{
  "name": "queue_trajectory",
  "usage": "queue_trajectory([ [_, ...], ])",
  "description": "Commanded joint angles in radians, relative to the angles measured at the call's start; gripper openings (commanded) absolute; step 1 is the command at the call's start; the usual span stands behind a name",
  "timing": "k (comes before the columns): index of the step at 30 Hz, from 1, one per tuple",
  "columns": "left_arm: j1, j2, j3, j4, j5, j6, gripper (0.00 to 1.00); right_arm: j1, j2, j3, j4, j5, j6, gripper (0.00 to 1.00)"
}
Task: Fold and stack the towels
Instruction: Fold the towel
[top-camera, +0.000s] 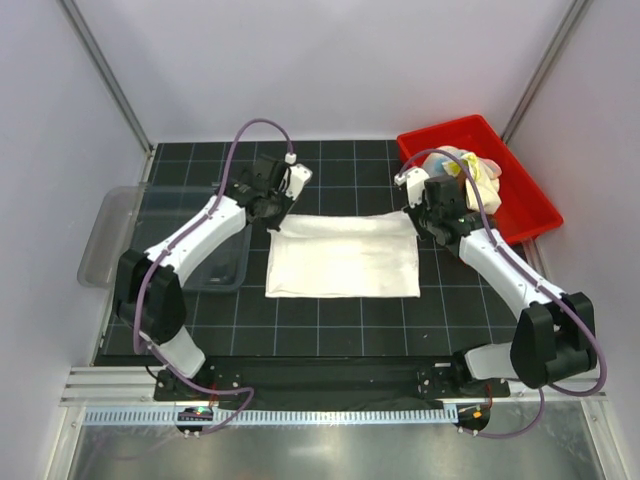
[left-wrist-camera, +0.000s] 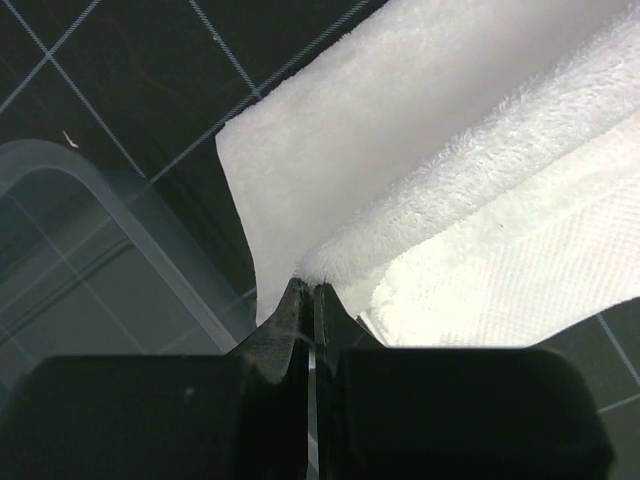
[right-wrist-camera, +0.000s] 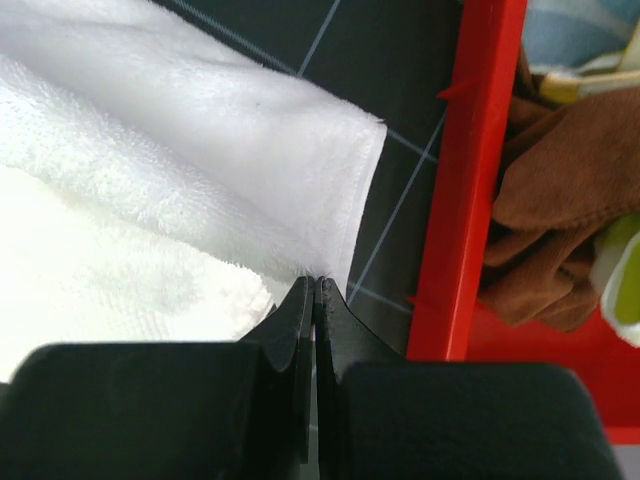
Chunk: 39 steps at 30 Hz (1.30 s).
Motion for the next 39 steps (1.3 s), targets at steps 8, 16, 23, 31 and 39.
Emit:
queue_trajectory([
  [8,-0.057,-0.124,-0.11,0.005,-0.036,-0.055,0.0,0.022,-0.148,-0.081,-0.082,0.127,0.163,0.01],
  [16,-0.081,-0.161,-0.171,-0.001,-0.064,-0.079,0.0,0.045,-0.188,-0.11,-0.14,0.115,0.27,0.01],
  [23,-0.089,-0.193,-0.209,0.008,-0.096,-0.093,0.0,0.063,-0.217,-0.125,-0.157,0.116,0.355,0.01],
  [31,-0.098,-0.216,-0.245,0.001,-0.085,-0.115,0.0,0.073,-0.212,-0.115,-0.22,0.175,0.447,0.01],
  [39,-0.103,-0.227,-0.246,-0.038,-0.071,-0.129,0.0,0.088,-0.206,-0.081,-0.292,0.207,0.56,0.01],
])
